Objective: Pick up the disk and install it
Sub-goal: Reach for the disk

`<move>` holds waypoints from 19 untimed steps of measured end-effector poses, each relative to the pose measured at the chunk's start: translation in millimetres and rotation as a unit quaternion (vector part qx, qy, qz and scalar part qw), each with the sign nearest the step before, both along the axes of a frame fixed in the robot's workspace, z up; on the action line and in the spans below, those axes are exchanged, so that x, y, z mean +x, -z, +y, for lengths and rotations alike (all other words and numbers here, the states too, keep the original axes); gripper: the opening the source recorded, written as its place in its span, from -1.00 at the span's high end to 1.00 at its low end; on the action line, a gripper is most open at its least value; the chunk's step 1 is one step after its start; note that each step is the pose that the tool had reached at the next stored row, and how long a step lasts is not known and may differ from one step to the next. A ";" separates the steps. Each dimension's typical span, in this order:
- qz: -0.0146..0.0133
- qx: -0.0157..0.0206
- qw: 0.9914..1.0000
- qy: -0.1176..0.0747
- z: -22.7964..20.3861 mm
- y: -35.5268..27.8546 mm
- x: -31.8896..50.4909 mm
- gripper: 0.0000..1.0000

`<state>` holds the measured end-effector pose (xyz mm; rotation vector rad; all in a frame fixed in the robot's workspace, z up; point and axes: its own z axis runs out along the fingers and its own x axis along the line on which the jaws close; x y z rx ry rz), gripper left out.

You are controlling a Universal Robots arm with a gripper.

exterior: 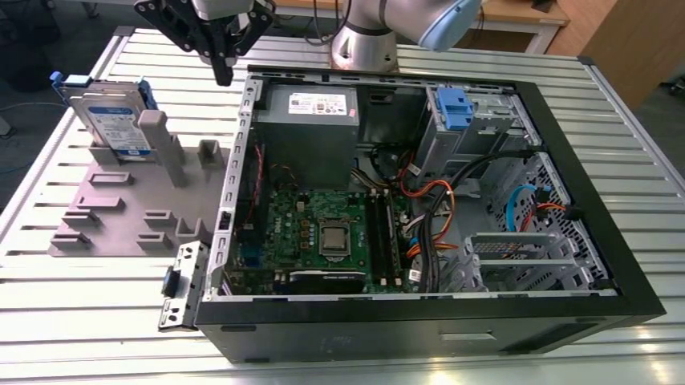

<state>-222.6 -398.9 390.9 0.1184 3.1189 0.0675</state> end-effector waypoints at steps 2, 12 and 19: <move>0.000 0.000 1.000 0.000 0.0 0.0 -0.2 0.79; 0.000 0.000 1.000 0.000 0.0 0.0 -5.4 0.79; 0.000 0.000 1.000 0.000 0.0 0.1 -8.5 0.79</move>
